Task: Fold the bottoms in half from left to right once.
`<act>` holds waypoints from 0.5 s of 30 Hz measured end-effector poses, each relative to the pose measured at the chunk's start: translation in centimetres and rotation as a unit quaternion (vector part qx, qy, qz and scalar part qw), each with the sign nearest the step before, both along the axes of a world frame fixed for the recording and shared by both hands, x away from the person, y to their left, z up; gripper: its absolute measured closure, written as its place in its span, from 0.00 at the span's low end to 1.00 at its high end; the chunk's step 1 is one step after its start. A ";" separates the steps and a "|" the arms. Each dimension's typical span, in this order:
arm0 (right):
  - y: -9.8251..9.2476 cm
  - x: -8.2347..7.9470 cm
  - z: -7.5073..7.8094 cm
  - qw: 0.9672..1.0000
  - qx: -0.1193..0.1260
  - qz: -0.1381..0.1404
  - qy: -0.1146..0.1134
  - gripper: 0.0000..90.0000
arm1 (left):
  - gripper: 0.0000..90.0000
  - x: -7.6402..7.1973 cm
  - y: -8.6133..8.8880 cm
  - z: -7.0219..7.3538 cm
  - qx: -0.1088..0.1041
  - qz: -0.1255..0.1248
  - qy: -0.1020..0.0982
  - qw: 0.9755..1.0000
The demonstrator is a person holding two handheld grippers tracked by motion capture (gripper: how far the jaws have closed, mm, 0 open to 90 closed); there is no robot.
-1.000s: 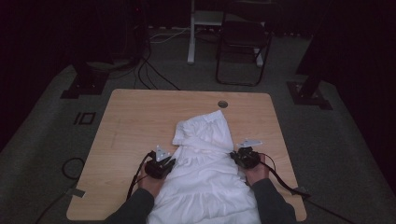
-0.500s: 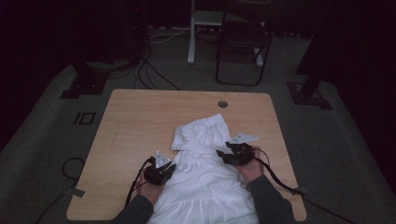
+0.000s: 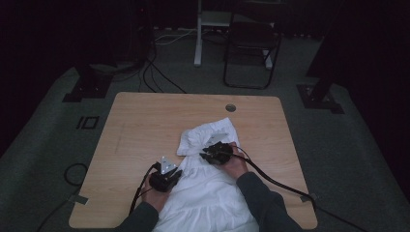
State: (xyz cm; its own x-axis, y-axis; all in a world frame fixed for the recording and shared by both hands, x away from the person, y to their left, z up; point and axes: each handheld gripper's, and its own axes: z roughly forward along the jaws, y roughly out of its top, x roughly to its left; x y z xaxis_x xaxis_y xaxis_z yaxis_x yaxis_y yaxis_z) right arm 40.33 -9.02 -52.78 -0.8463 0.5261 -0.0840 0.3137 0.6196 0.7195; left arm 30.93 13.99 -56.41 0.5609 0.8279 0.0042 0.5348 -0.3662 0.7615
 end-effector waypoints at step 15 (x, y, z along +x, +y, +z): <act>-11.8 4.4 0.2 0.956 0.108 -0.271 0.015 0.97 | 0.76 0.2 0.3 0.0 -0.014 -0.001 0.012 1.000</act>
